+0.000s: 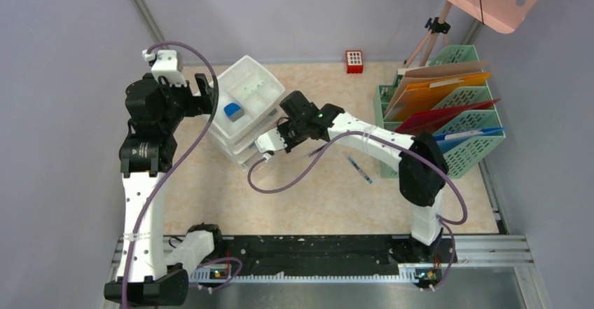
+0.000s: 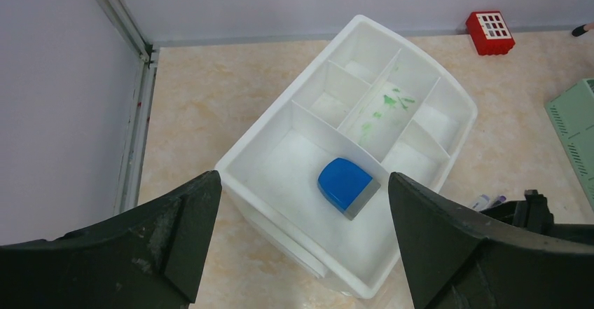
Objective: Organize the desk
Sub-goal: Place the stationery in the drawer.
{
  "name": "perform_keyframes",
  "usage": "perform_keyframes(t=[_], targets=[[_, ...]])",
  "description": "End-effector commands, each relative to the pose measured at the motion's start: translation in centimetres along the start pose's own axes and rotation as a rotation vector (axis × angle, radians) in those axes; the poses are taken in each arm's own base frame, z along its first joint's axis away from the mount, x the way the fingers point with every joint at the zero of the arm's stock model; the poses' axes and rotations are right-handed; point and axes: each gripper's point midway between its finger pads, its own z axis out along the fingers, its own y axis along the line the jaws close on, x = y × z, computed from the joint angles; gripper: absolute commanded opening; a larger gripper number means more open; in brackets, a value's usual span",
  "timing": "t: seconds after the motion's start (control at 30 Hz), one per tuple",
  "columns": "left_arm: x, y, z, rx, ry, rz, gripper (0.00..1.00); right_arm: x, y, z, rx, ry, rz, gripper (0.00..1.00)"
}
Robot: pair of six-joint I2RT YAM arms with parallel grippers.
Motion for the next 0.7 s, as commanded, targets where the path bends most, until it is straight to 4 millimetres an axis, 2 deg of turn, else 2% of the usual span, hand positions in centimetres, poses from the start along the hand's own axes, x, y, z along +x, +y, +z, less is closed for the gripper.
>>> perform_keyframes(t=[0.0,0.3,0.47,0.67], targets=[[-2.2,0.4,-0.8,-0.023,-0.079,-0.006,0.94,-2.3,-0.5,1.6,-0.025,-0.048,-0.16,0.0],[-2.1,0.7,-0.9,-0.031,-0.083,-0.005,0.94,-3.3,-0.4,4.7,-0.053,-0.054,-0.22,0.01],[-2.3,0.7,-1.3,-0.032,-0.1,0.001,0.94,-3.1,-0.6,5.3,-0.04,-0.041,-0.207,0.15],[-2.2,0.6,-1.2,-0.027,-0.1,0.001,0.94,-2.9,-0.9,5.1,-0.015,-0.025,-0.191,0.32]])
